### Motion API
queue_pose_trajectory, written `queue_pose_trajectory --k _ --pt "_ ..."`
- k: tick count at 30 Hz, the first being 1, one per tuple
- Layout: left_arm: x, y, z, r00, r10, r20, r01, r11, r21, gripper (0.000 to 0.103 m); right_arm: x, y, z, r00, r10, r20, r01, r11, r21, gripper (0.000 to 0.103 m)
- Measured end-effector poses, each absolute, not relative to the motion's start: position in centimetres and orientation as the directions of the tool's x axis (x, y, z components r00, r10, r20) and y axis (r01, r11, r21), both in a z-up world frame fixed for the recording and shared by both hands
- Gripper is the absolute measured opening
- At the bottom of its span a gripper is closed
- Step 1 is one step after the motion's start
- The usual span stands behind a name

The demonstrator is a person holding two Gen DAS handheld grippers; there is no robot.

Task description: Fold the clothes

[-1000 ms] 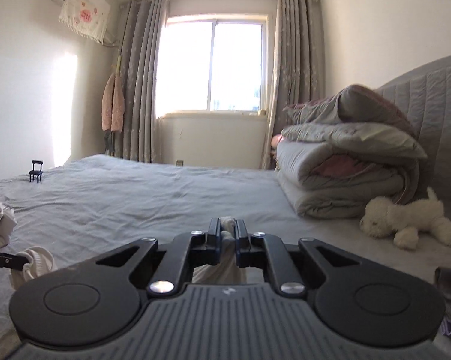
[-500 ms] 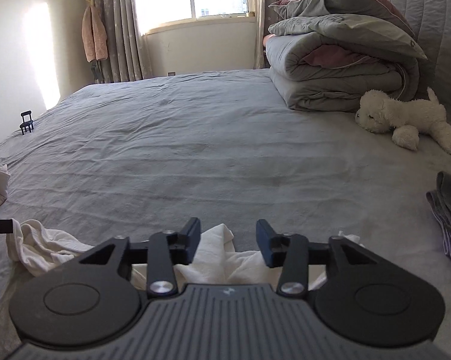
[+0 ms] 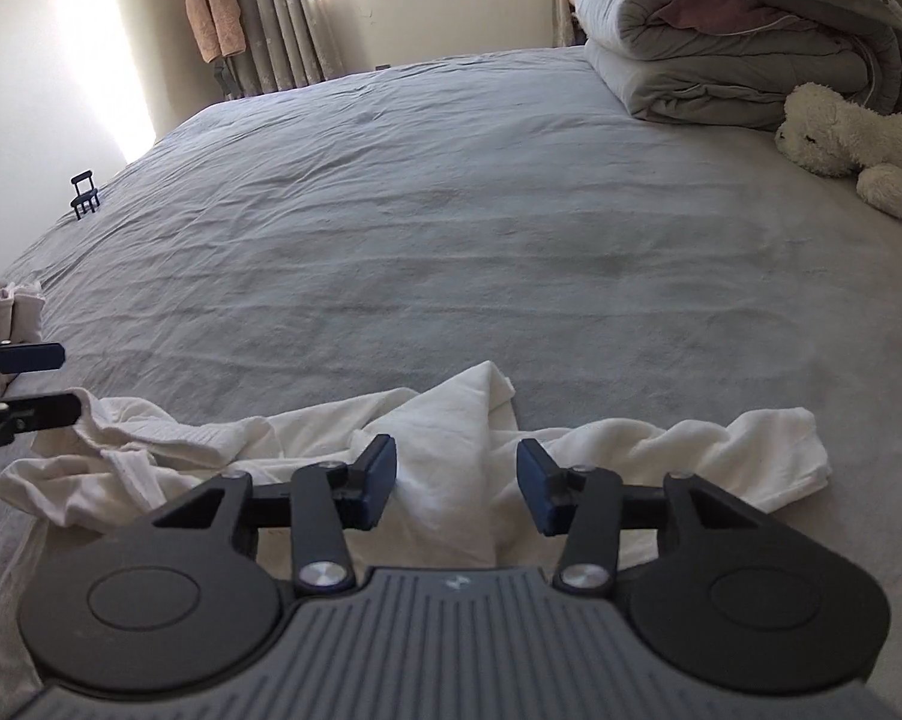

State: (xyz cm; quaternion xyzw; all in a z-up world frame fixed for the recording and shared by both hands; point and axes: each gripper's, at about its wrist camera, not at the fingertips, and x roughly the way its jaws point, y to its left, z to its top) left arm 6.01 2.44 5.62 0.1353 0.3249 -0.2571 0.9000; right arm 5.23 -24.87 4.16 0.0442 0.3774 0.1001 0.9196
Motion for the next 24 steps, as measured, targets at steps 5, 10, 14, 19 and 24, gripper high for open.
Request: queue_pose_trajectory --k 5,10,14,19,24 --pt "6.7 2.1 3.5 0.671 -0.315 -0.671 0.541 0.827 0.153 0.017 5.3 -22.5 3.4 0.705 0.154 -0.693 -0.183 0.983 0.033 0.013" --pt "7.1 4.4 6.0 0.722 -0.327 -0.61 0.453 0.89 0.059 0.006 4.6 -22.3 5.7 0.85 0.032 -0.526 -0.119 0.984 -0.133 0.008" --pt "8.4 8.3 8.4 0.798 -0.271 -0.539 0.263 0.96 -0.093 0.006 3.2 -22.9 8.1 0.953 -0.092 -0.289 0.024 0.973 -0.229 0.008" --pt "11.2 12.6 6.2 0.777 -0.127 -0.617 0.016 0.983 -0.183 0.007 6.4 -23.6 6.6 0.903 -0.163 -0.398 0.063 0.965 -0.253 0.01" --pt "11.7 14.5 5.3 0.751 -0.172 -0.637 -0.042 0.951 -0.305 0.02 9.0 -27.0 3.8 0.773 -0.077 -0.63 0.071 0.997 -0.035 0.02"
